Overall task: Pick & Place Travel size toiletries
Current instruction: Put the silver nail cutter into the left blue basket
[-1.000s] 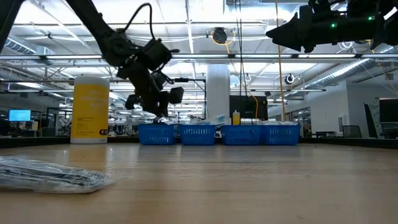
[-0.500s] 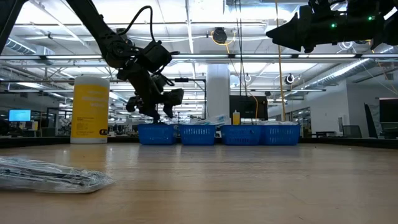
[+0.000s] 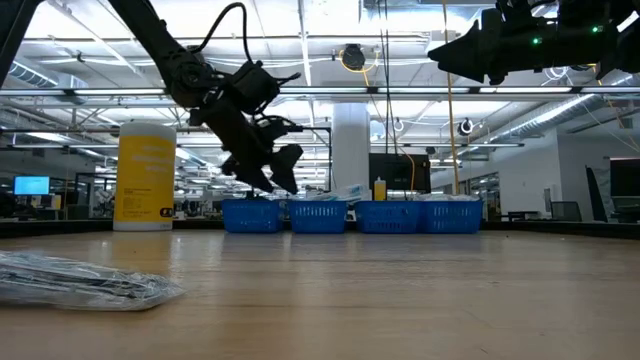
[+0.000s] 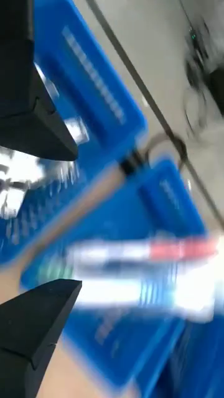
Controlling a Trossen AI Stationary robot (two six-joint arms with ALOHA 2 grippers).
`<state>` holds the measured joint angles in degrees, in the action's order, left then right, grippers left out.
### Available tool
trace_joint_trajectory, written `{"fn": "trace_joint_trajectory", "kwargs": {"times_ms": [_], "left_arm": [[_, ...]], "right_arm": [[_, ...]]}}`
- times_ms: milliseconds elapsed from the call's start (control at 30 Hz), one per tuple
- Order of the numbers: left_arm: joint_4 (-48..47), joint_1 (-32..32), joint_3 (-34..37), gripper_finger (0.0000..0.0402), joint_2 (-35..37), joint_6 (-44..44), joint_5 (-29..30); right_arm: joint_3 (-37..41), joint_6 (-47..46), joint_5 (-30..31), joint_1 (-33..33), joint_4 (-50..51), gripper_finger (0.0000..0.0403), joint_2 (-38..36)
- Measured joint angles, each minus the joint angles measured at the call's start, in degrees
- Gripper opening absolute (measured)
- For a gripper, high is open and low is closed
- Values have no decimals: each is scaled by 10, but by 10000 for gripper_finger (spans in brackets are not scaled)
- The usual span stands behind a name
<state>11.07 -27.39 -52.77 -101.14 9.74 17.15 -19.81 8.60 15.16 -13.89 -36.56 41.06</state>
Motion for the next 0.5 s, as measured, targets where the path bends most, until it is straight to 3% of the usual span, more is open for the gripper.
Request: {"fn": "trace_joint_trajectory", "kwargs": {"times_ms": [333, 500], "left_arm": [[62, 92, 0, 294, 0, -99, -218], [12, 171, 0, 288, 1, -101, -289]], "right_arm": [[0, 2, 0, 0, 0, 256, 0], [0, 2, 0, 0, 0, 256, 0]]}}
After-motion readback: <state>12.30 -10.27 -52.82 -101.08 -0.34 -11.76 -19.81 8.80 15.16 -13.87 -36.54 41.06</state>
